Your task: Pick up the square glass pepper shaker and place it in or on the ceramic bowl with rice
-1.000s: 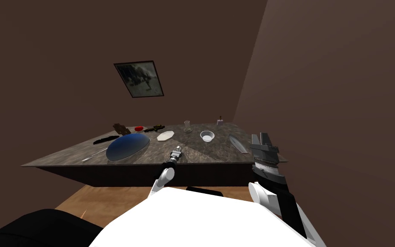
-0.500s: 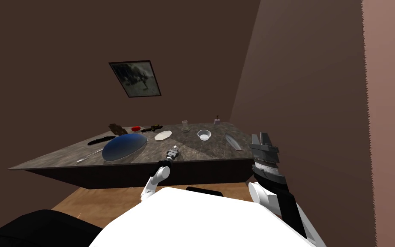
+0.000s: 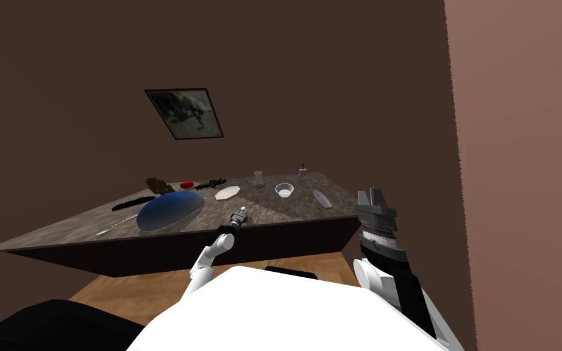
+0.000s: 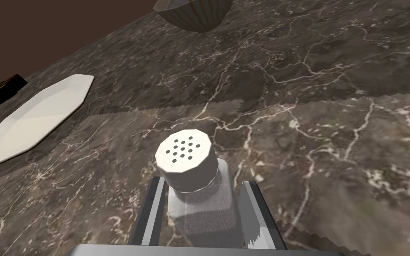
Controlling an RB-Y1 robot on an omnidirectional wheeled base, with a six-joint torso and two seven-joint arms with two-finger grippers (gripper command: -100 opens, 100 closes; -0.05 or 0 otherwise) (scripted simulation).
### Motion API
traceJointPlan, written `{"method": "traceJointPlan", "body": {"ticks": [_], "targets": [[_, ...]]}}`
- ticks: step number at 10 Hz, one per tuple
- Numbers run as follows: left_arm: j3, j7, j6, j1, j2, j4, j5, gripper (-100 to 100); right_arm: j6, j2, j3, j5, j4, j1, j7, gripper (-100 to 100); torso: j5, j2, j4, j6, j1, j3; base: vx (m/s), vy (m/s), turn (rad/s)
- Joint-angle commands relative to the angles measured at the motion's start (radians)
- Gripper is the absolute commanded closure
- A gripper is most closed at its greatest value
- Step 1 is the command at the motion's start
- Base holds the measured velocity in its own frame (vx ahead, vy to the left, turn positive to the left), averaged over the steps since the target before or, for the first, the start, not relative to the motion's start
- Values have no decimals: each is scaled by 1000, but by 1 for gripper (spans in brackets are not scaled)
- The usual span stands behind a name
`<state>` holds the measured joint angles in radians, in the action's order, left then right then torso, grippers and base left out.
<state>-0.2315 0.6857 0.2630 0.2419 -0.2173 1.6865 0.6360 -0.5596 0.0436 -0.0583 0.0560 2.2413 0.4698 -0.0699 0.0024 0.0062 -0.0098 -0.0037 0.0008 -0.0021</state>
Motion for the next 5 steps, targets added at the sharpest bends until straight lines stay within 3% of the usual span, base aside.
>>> {"method": "traceJointPlan", "body": {"ticks": [1,2,5], "targets": [[-46,29,40,-20,-50,-28,-25,100,0,0,0,0,0,0,0,0,0,0,0,0,0,0,-144,-124,-153],[-46,29,40,-20,-54,-28,-25,100,0,0,0,0,0,0,0,0,1,3,-1,-2,0,1,-100,-82,-38],[-131,83,94,-74,-155,-108,-67,100,0,0,0,0,0,0,0,0,1,0,-1,-2,6,-1,-82,-69,-171]]}}
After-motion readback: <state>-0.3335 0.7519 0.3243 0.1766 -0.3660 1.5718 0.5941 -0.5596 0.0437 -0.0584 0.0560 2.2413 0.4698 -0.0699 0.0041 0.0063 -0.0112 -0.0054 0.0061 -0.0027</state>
